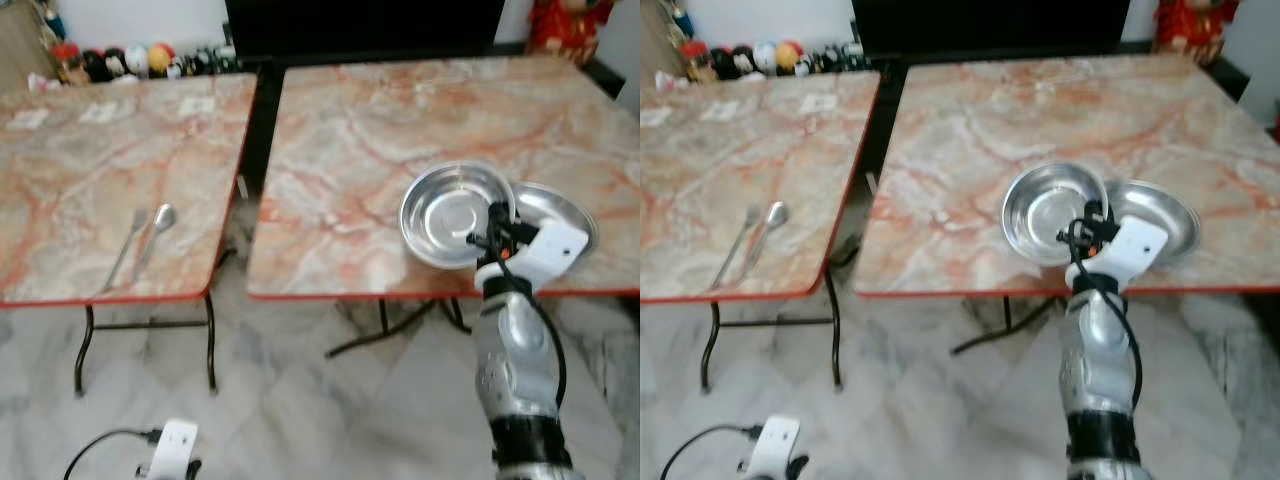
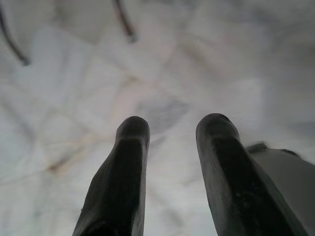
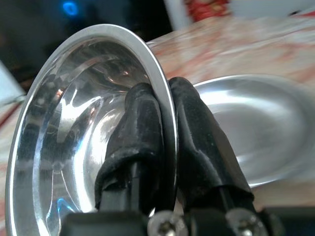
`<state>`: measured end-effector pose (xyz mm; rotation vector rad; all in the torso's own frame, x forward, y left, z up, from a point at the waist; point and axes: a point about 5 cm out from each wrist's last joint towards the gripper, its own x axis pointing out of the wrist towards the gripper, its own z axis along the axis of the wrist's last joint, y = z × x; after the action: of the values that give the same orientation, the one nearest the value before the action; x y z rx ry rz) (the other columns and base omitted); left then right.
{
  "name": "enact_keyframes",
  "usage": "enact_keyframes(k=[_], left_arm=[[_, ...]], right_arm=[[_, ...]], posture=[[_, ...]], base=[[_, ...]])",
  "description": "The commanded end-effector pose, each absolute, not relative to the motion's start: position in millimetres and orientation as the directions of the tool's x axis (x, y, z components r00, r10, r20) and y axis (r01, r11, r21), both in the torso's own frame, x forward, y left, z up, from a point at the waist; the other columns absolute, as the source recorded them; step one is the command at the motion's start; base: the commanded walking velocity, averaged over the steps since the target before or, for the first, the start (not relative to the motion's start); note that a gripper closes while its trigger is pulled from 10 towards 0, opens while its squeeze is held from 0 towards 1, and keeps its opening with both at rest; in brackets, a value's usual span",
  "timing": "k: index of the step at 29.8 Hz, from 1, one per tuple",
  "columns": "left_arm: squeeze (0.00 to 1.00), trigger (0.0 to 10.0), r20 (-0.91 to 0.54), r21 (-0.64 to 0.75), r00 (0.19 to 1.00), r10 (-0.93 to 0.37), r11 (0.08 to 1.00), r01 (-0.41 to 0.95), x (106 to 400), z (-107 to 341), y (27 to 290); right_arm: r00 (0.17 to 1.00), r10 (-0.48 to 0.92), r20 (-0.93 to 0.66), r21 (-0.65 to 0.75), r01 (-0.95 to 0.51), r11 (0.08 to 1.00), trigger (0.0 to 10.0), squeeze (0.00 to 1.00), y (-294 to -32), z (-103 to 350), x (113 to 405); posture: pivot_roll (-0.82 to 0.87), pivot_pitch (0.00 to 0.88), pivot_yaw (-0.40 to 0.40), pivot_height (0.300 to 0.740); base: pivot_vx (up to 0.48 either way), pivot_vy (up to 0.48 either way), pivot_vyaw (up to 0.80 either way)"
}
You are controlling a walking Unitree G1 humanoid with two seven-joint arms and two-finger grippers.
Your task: Setting the table
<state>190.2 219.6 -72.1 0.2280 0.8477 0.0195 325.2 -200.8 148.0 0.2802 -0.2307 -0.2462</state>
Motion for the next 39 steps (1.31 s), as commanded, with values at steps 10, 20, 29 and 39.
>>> enact_keyframes(k=[10,20,29,39], left_arm=[[0.0,10.0,-0.737,0.215,0.666,0.119,0.975,0.064,193.2,-68.7,228.6],[0.0,10.0,-0.735,0.21,0.668,0.117,0.976,0.06,192.2,-68.8,229.4],[0.0,10.0,-0.731,0.22,0.671,0.123,0.974,0.061,193.5,-68.1,229.3],[0.0,10.0,-0.724,0.222,0.678,0.124,0.973,0.059,192.7,-68.1,229.2]], right_arm=[[0.936,-0.262,0.235,0.319,0.18,0.93,10.0,0.0,-190.8,159.2,328.8],[0.932,-0.28,0.231,0.322,0.199,0.926,10.0,0.0,-192.4,159.1,329.4],[0.906,-0.353,0.232,0.322,0.271,0.907,10.0,0.0,-204.2,161.1,328.0],[0.822,-0.539,0.184,0.393,0.442,0.807,10.0,0.0,-225.4,157.8,316.3]], posture=[[-0.1,0.045,0.06,0.74],[-0.1,0.059,0.062,0.74],[-0.1,0.065,0.059,0.74],[-0.09,0.072,0.057,0.74]], base=[[0.052,0.0,0.0],[0.315,0.0,0.0],[0.218,0.0,0.0],[0.0,0.0,0.0]])
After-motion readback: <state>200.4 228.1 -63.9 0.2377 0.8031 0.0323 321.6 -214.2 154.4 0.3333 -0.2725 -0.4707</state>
